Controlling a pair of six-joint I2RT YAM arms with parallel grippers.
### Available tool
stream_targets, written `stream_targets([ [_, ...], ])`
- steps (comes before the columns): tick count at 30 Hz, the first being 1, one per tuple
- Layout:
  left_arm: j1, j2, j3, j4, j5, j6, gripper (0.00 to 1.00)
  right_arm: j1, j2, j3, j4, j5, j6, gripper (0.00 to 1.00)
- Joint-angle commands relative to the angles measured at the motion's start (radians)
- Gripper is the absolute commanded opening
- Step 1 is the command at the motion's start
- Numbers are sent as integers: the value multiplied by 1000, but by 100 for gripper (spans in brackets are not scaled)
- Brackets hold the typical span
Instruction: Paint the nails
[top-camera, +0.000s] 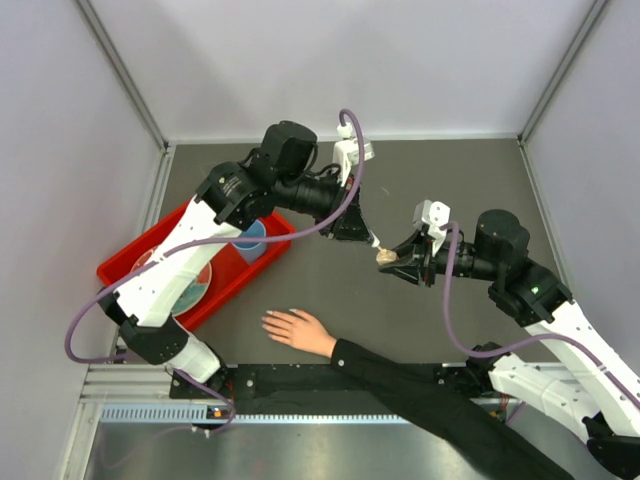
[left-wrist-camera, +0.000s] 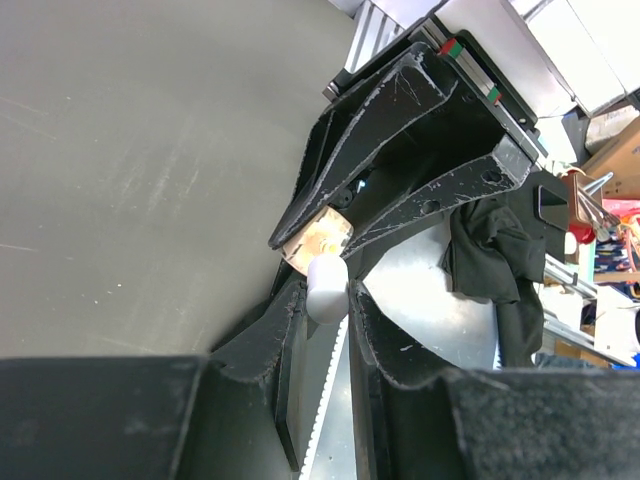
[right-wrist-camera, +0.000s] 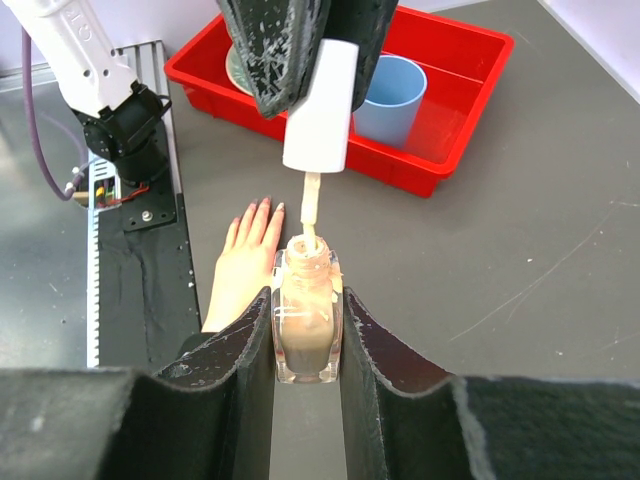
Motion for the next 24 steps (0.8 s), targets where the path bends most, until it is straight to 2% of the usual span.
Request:
stream_targets([
  [1, -13, -5, 32, 9, 6, 23, 0, -5, -15, 42, 38, -9, -19, 0],
  [24, -31, 31, 67, -3, -9, 21, 0, 2, -16, 57, 24, -11, -28, 0],
])
